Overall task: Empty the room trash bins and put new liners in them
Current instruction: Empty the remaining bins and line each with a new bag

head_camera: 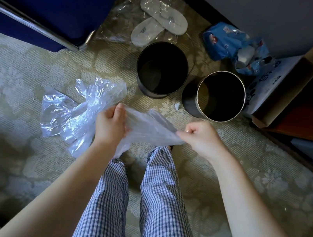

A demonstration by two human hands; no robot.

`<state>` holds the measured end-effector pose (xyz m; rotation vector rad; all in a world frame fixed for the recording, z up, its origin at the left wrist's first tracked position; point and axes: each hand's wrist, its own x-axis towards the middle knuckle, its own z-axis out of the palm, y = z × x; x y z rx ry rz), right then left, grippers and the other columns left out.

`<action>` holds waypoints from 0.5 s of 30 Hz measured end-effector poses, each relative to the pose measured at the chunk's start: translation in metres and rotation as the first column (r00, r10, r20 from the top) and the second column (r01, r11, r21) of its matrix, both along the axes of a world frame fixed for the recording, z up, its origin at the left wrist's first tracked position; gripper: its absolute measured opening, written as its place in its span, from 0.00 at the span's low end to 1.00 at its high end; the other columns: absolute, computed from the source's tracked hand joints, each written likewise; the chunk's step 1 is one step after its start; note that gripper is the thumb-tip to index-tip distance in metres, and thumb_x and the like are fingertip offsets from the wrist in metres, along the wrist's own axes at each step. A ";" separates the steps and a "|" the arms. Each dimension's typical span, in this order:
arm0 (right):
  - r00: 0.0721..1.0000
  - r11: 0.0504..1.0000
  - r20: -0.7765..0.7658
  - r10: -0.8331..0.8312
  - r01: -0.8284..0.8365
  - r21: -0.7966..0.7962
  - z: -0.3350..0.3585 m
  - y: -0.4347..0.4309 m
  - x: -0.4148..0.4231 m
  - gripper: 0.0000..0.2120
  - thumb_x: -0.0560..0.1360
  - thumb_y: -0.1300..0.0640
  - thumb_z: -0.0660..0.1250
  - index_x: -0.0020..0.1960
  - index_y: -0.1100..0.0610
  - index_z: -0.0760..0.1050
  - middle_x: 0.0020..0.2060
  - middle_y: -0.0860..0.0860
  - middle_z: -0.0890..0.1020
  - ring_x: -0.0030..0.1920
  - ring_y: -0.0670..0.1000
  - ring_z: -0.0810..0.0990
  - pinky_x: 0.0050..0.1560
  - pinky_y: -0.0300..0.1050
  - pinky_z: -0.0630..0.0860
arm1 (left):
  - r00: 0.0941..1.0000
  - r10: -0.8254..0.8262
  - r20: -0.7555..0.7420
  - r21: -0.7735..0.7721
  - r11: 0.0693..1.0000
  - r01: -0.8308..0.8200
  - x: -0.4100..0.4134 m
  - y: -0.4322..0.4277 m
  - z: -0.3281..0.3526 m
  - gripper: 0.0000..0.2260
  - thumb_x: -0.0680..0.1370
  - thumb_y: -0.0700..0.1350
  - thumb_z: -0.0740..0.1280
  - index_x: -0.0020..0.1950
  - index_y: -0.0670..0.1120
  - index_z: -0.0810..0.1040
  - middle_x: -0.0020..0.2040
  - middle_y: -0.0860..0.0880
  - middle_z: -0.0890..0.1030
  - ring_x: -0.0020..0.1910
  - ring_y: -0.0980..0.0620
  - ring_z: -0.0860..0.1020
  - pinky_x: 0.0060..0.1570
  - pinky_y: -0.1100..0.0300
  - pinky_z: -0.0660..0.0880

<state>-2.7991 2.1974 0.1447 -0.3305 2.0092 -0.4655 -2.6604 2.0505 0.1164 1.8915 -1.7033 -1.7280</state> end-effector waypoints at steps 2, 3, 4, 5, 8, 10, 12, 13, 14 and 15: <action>0.961 0.980 -0.198 -0.191 0.198 0.015 -0.006 0.007 0.000 0.13 0.76 0.55 0.65 0.34 0.56 0.70 0.29 0.50 0.73 0.32 0.50 0.74 0.36 0.44 0.71 | 0.996 0.083 -0.029 0.079 0.994 -0.080 0.001 0.001 0.003 0.18 0.83 0.45 0.57 0.33 0.44 0.68 0.28 0.48 0.63 0.21 0.58 0.65 0.18 0.70 0.64; 0.889 0.907 -0.180 -0.420 0.418 -0.053 -0.007 0.008 -0.001 0.10 0.78 0.54 0.64 0.39 0.56 0.72 0.34 0.52 0.77 0.35 0.51 0.77 0.37 0.45 0.75 | 0.989 0.129 -0.068 0.137 0.983 -0.119 0.002 0.001 0.003 0.17 0.83 0.45 0.57 0.33 0.44 0.67 0.29 0.48 0.63 0.23 0.55 0.66 0.19 0.69 0.67; 0.754 0.753 -0.039 -0.656 0.650 -0.106 -0.005 0.007 0.001 0.07 0.79 0.53 0.63 0.46 0.56 0.72 0.39 0.54 0.79 0.38 0.52 0.80 0.38 0.47 0.79 | 0.980 0.173 -0.100 0.190 0.970 -0.151 0.003 0.001 0.003 0.17 0.83 0.44 0.57 0.33 0.43 0.67 0.29 0.48 0.62 0.25 0.52 0.65 0.19 0.68 0.69; 0.580 0.573 0.163 -0.798 0.814 -0.093 -0.002 0.006 0.003 0.08 0.79 0.51 0.63 0.51 0.56 0.71 0.45 0.55 0.79 0.42 0.52 0.81 0.41 0.47 0.81 | 0.970 0.209 -0.121 0.237 0.955 -0.176 0.004 0.001 0.002 0.17 0.83 0.44 0.57 0.33 0.43 0.67 0.29 0.47 0.62 0.27 0.50 0.64 0.19 0.67 0.70; 0.561 0.643 0.435 -0.704 0.764 0.055 -0.002 0.000 0.019 0.17 0.73 0.42 0.66 0.57 0.49 0.72 0.57 0.54 0.77 0.54 0.54 0.80 0.50 0.50 0.82 | 0.958 0.258 -0.126 0.314 0.926 -0.208 0.008 0.006 0.001 0.16 0.83 0.43 0.57 0.35 0.43 0.68 0.27 0.46 0.69 0.25 0.49 0.69 0.19 0.66 0.71; 0.635 0.776 0.494 -0.594 0.614 0.145 -0.005 -0.011 0.041 0.18 0.70 0.39 0.69 0.55 0.47 0.75 0.56 0.52 0.78 0.55 0.53 0.79 0.50 0.49 0.81 | 0.954 0.271 -0.132 0.347 0.914 -0.211 0.008 0.013 0.003 0.17 0.83 0.43 0.56 0.34 0.44 0.66 0.21 0.53 0.67 0.19 0.57 0.68 0.20 0.66 0.73; 0.636 0.778 0.473 -0.610 0.595 0.202 -0.015 -0.023 0.064 0.14 0.72 0.46 0.70 0.54 0.52 0.76 0.52 0.53 0.80 0.52 0.52 0.81 0.45 0.45 0.81 | 0.947 0.287 -0.146 0.403 0.891 -0.208 0.008 0.019 0.004 0.16 0.83 0.44 0.57 0.35 0.45 0.65 0.19 0.55 0.63 0.17 0.59 0.62 0.18 0.67 0.69; 0.617 0.738 0.435 -0.656 0.644 0.200 -0.020 -0.028 0.072 0.11 0.75 0.51 0.69 0.54 0.56 0.76 0.51 0.55 0.82 0.50 0.54 0.82 0.42 0.44 0.80 | 0.951 0.263 -0.159 0.417 0.891 -0.177 0.009 0.021 0.005 0.15 0.82 0.45 0.59 0.35 0.45 0.65 0.20 0.55 0.62 0.17 0.59 0.60 0.18 0.67 0.66; 0.558 0.666 0.408 -0.723 0.721 0.193 -0.024 -0.032 0.077 0.09 0.77 0.55 0.67 0.54 0.59 0.76 0.51 0.57 0.82 0.49 0.55 0.82 0.42 0.46 0.80 | 0.964 0.209 -0.163 0.408 0.904 -0.127 0.011 0.021 0.004 0.14 0.80 0.46 0.62 0.35 0.46 0.66 0.20 0.55 0.62 0.17 0.59 0.60 0.18 0.68 0.65; 0.474 0.575 0.397 -0.786 0.797 0.186 -0.026 -0.035 0.079 0.08 0.78 0.58 0.65 0.55 0.60 0.75 0.48 0.58 0.83 0.47 0.56 0.83 0.43 0.48 0.80 | 0.982 0.109 -0.157 0.371 0.927 -0.044 0.012 0.021 0.002 0.14 0.79 0.46 0.64 0.35 0.46 0.67 0.21 0.55 0.63 0.18 0.59 0.62 0.19 0.67 0.65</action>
